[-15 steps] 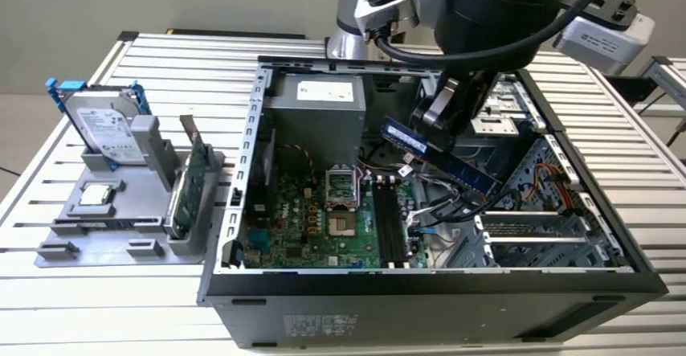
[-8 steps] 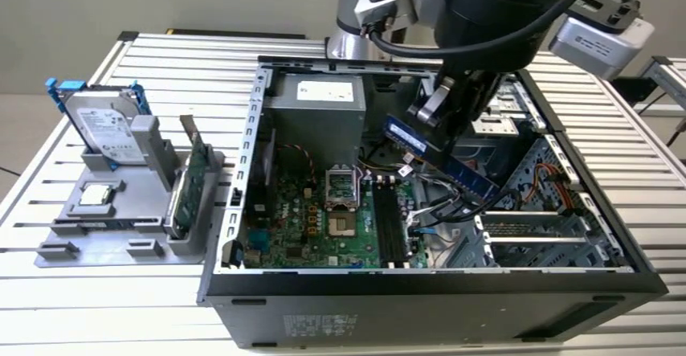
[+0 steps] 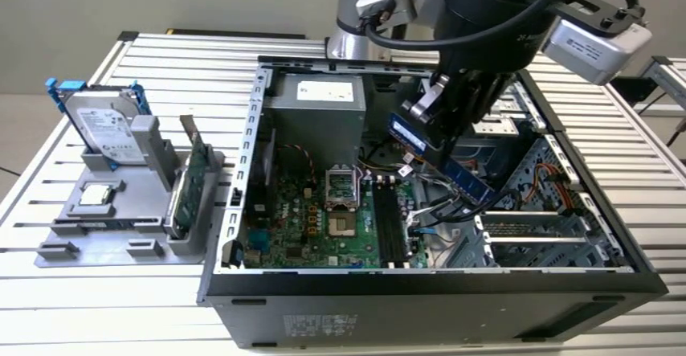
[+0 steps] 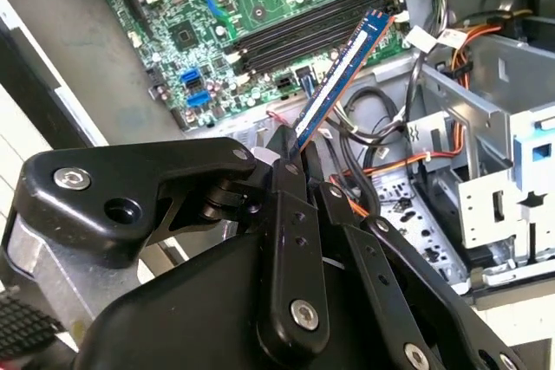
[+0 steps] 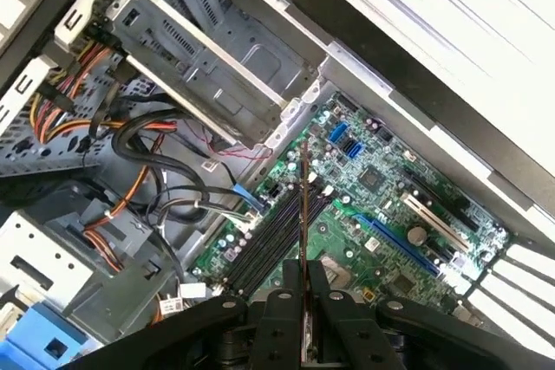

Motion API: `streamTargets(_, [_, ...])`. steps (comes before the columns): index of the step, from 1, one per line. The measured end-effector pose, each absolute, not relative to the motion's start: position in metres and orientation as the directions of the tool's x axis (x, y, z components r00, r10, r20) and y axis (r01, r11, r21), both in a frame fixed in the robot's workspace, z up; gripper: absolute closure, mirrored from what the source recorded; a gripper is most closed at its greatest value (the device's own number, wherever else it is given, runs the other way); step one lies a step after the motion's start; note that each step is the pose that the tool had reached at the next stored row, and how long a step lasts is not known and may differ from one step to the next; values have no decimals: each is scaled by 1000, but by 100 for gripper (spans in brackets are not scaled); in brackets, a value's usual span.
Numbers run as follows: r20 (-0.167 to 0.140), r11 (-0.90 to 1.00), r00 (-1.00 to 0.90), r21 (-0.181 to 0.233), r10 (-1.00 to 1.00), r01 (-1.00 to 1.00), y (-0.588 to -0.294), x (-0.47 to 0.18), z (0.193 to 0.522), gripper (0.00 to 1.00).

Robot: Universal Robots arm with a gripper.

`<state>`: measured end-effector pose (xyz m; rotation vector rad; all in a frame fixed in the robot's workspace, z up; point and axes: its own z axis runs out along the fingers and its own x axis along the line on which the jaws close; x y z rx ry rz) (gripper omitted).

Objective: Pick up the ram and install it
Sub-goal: 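Insert the ram into the slot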

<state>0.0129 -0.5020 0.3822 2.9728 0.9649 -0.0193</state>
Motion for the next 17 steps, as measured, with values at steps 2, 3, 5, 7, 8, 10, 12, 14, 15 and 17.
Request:
streamTargets(2, [-17, -823, 823, 11, 568, 568, -502, 13, 382, 100])
streamTargets(3, [-17, -830, 830, 11, 557, 557, -502, 13, 382, 100])
streamTargets(5, [-17, -844, 844, 12, 536, 537, -502, 13, 382, 100])
streamTargets(7, [-17, -856, 856, 11, 517, 517, -502, 13, 382, 100])
streamTargets(8, [-17, -862, 862, 12, 507, 507, -502, 13, 382, 100])
streamTargets(10, [-17, -874, 874, 12, 486, 486, -502, 13, 382, 100])
streamTargets(12, [-17, -885, 885, 12, 464, 465, -502, 13, 382, 100])
streamTargets(14, [-17, -896, 896, 12, 444, 444, -502, 13, 382, 100])
streamTargets(15, [-17, -901, 901, 12, 433, 433, -502, 13, 382, 100])
streamTargets(17, [-17, -911, 911, 12, 412, 412, -502, 13, 381, 100])
